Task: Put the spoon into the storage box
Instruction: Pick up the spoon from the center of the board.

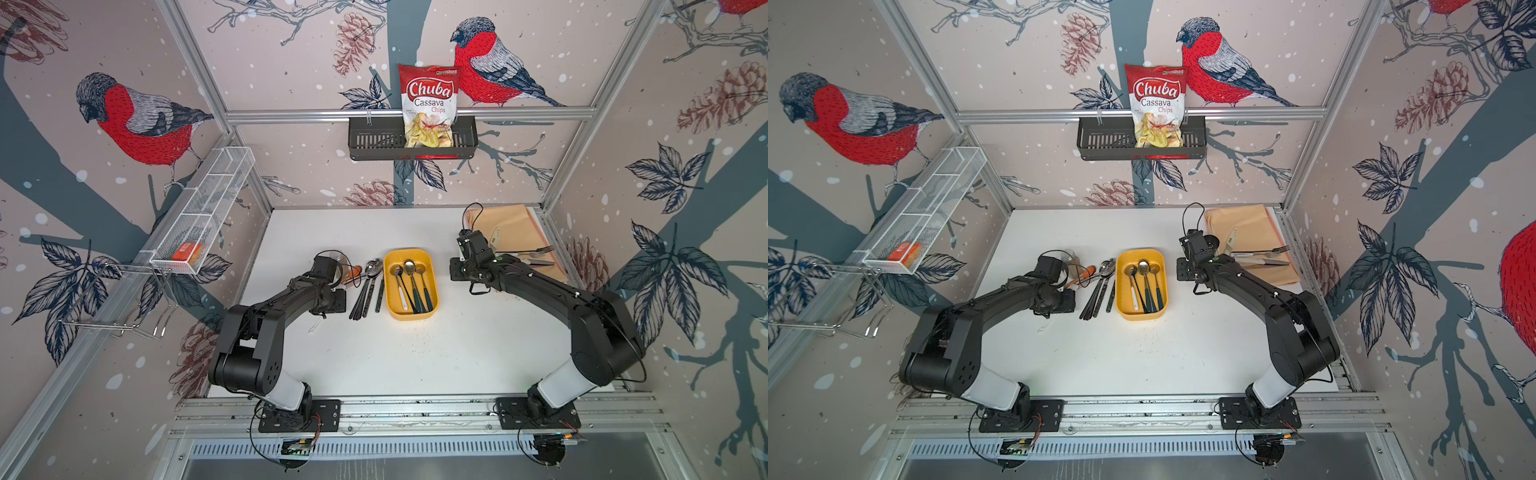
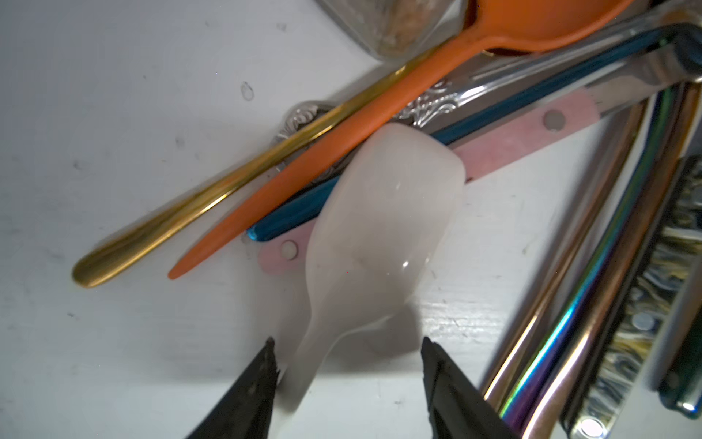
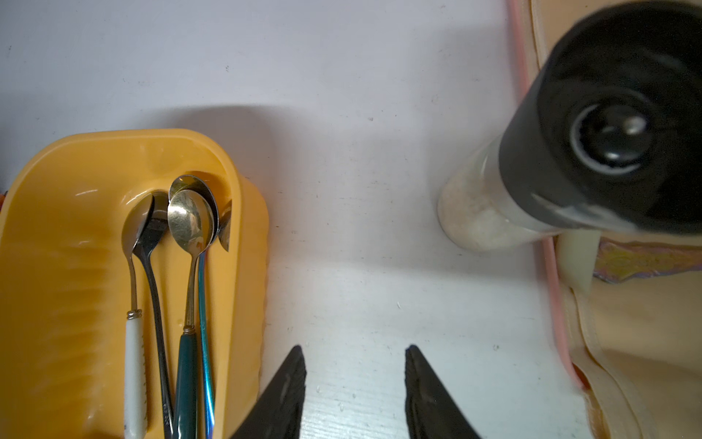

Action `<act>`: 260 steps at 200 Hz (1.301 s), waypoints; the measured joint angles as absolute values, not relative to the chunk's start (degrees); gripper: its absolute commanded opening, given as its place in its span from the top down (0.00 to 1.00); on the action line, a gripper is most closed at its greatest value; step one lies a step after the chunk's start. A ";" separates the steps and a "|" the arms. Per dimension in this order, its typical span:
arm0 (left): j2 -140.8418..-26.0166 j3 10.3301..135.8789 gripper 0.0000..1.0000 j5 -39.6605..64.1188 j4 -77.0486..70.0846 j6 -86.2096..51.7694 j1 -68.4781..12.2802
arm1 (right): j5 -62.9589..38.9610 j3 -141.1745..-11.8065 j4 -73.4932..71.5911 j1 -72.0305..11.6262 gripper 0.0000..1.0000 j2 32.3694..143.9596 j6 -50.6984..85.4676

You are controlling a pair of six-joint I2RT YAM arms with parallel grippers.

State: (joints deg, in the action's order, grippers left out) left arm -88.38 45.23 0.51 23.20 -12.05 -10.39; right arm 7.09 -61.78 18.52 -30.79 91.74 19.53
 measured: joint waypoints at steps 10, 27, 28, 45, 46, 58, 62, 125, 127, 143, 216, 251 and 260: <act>-88.62 45.23 0.44 1.08 23.20 -12.12 -10.57 | 7.09 -61.78 18.52 -30.79 0.56 91.70 19.53; -88.84 45.19 0.51 1.30 23.07 -12.16 -11.16 | 7.09 -61.78 18.52 -30.79 0.56 91.70 19.53; -88.84 45.19 0.51 1.30 23.05 -12.16 -11.20 | 7.09 -61.78 18.52 -30.79 0.56 91.70 19.53; -89.30 45.23 0.59 1.23 22.57 -12.21 -11.68 | 7.09 -61.80 18.50 -30.79 0.56 91.70 19.53; -89.34 45.25 0.60 1.19 22.52 -12.21 -11.73 | 7.09 -61.80 18.50 -30.79 0.56 91.70 19.53; -89.73 45.41 0.63 0.97 22.09 -12.27 -11.86 | 7.09 -61.80 18.50 -30.79 0.56 91.70 19.53; -89.89 45.47 0.64 0.95 21.87 -12.29 -11.88 | 7.09 -61.80 18.50 -30.79 0.56 91.70 19.53; -91.31 46.19 0.85 -0.40 20.29 -13.30 -12.23 | 7.07 -62.24 18.11 -30.85 0.56 91.98 19.68; -91.33 46.19 0.85 -0.40 20.25 -13.30 -12.23 | 7.07 -62.26 18.09 -30.85 0.56 92.01 19.68; -91.46 46.26 0.89 -0.36 20.03 -13.50 -12.34 | 7.05 -62.59 18.04 -30.89 0.56 92.20 19.68; -88.79 45.89 0.97 0.51 23.46 -14.55 -14.81 | 7.07 -64.27 18.11 -31.16 0.56 92.97 19.68; -83.83 45.69 0.96 1.43 26.15 -15.70 -16.38 | 7.07 -65.69 18.15 -31.16 0.56 93.71 19.66; -82.85 45.91 0.96 1.48 26.46 -16.36 -16.71 | 7.07 -66.13 18.17 -31.18 0.56 93.95 19.64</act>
